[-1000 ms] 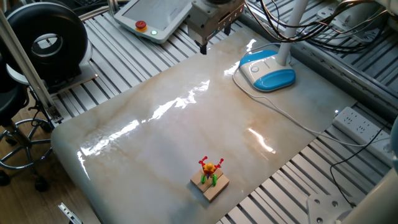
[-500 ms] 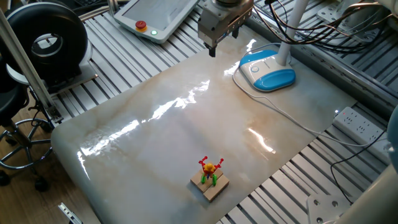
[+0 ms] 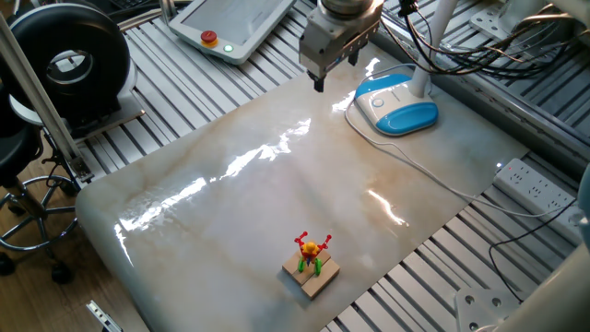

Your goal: Turn off the desk lamp by pressing the button

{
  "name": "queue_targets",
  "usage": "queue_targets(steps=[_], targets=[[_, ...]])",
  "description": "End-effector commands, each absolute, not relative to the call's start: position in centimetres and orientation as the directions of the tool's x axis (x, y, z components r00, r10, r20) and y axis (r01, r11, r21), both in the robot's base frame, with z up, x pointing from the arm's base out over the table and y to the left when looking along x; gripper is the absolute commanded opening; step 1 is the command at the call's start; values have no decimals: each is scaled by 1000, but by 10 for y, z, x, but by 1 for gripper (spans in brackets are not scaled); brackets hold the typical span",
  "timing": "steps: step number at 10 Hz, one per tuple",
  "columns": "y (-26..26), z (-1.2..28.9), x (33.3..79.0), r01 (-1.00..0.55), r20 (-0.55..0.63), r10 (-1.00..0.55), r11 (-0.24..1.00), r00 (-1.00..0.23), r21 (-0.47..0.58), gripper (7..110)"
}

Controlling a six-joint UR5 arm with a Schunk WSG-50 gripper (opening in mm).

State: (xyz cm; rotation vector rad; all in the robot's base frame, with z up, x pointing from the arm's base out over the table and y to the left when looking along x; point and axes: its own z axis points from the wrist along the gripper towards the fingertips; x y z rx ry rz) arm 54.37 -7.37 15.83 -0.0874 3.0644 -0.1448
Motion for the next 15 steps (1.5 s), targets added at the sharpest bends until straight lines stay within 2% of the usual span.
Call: queue_targets(steps=[1,7,10,15], targets=[[-83,148,538,-53,-77,-60,995,-995,-88,88],[-108,123,520,-139,-48,-143,986,-989,-89,88],[-120,109,519,-131,-55,-137,986,-989,-99,88],[-131,98,523,86,-88,79,994,-993,-74,88]])
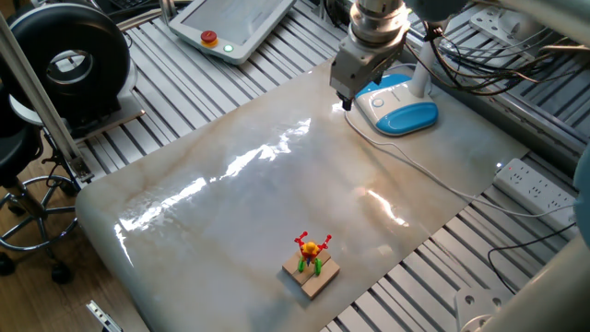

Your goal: Turn off the desk lamp by pressing the button

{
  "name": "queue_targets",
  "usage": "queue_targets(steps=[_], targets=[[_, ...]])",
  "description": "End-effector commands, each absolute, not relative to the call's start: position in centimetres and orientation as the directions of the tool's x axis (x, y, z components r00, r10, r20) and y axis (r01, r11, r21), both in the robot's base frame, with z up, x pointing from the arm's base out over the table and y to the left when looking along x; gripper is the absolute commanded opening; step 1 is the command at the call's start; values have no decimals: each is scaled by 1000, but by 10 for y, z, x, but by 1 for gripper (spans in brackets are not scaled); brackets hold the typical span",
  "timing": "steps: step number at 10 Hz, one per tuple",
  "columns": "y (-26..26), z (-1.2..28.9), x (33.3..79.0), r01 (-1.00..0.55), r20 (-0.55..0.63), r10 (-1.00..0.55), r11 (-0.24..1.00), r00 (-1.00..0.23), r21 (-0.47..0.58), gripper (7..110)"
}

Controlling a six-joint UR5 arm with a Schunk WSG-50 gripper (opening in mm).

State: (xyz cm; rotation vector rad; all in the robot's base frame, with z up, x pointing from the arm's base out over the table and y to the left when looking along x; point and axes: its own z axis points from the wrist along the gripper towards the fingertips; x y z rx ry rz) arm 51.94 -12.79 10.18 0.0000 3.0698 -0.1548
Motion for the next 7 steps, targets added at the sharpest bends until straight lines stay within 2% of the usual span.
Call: queue_targets(steps=[1,5,7], targets=[[-133,96,525,110,-93,105,993,-990,-54,88],[-145,92,534,171,-114,164,983,-980,-63,88],[-142,89,539,114,-110,106,991,-988,-67,88]])
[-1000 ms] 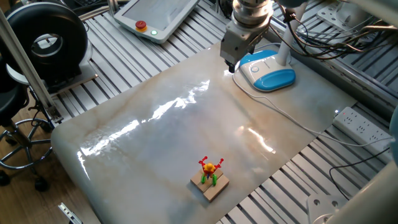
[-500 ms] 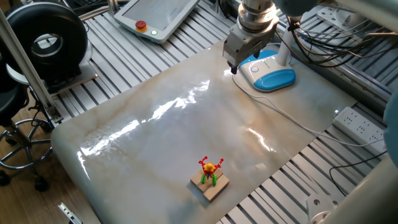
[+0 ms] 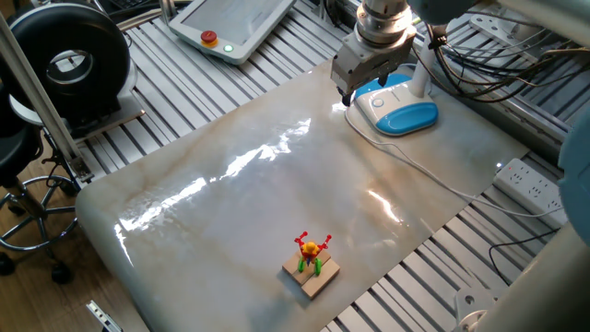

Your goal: Turn off the desk lamp by pressing the button

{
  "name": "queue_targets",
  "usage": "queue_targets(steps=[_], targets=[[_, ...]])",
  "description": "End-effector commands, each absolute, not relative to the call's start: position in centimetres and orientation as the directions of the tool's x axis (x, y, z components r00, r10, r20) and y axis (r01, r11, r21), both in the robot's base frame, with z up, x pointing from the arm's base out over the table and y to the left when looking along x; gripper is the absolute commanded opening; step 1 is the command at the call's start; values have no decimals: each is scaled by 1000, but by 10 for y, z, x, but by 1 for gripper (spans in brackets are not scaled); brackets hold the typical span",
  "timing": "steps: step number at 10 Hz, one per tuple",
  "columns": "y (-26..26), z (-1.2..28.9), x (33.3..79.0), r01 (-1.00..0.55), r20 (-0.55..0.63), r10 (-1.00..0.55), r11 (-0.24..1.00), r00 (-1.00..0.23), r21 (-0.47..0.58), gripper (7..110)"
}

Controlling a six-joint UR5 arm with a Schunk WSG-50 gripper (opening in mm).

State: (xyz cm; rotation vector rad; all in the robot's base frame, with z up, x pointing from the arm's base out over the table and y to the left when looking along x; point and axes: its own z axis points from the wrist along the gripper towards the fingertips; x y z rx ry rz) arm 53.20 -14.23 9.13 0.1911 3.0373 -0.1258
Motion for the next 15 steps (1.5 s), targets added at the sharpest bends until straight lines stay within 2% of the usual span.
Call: queue_targets(steps=[1,6,10,15], targets=[[-142,87,542,105,-112,97,992,-989,-66,88],[-143,69,549,143,-121,135,988,-984,-60,88],[-137,69,550,159,-120,154,987,-981,-34,88],[-157,70,539,139,-87,129,983,-988,-121,88]])
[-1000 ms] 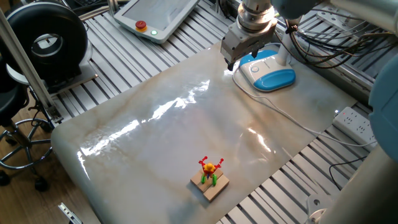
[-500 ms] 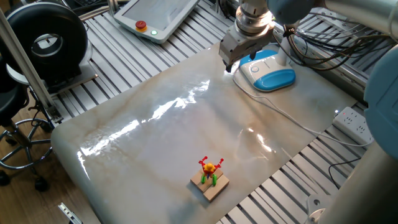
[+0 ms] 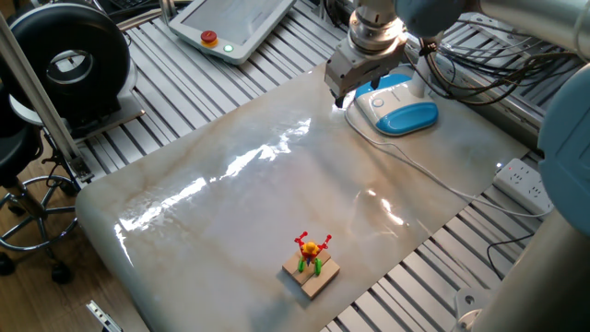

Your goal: Turn off the desk lamp by pressing the button

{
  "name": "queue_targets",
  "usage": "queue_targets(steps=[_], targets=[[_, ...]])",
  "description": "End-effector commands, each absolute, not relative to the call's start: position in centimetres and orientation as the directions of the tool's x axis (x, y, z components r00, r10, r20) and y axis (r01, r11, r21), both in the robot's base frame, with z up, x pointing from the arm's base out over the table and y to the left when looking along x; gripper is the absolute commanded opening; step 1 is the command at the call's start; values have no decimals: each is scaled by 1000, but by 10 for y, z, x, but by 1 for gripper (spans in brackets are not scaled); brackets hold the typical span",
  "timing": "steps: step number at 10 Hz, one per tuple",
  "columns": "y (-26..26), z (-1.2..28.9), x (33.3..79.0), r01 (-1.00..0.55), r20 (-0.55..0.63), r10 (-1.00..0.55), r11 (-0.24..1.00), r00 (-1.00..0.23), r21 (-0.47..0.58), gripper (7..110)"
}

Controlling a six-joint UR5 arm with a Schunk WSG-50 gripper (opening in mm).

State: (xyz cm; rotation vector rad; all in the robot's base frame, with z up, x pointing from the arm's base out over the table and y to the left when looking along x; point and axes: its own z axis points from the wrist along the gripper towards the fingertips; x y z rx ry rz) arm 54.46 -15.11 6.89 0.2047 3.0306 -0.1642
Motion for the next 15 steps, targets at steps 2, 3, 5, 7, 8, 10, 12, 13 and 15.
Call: queue_targets(steps=[2,3,5,7,8,10,12,13,15], targets=[[-169,71,530,130,-57,122,976,-991,-173,88],[-177,73,526,131,-46,124,969,-991,-208,88],[-191,76,523,147,-47,140,953,-989,-266,88],[-196,77,524,147,-51,139,948,-989,-284,88],[-190,76,525,144,-49,136,955,-989,-258,88],[-170,71,524,147,-37,143,973,-989,-180,88],[-146,68,523,157,-21,155,984,-988,-87,88],[-148,68,522,147,-16,147,985,-989,-94,88],[-149,67,522,141,-11,141,984,-990,-104,88]])
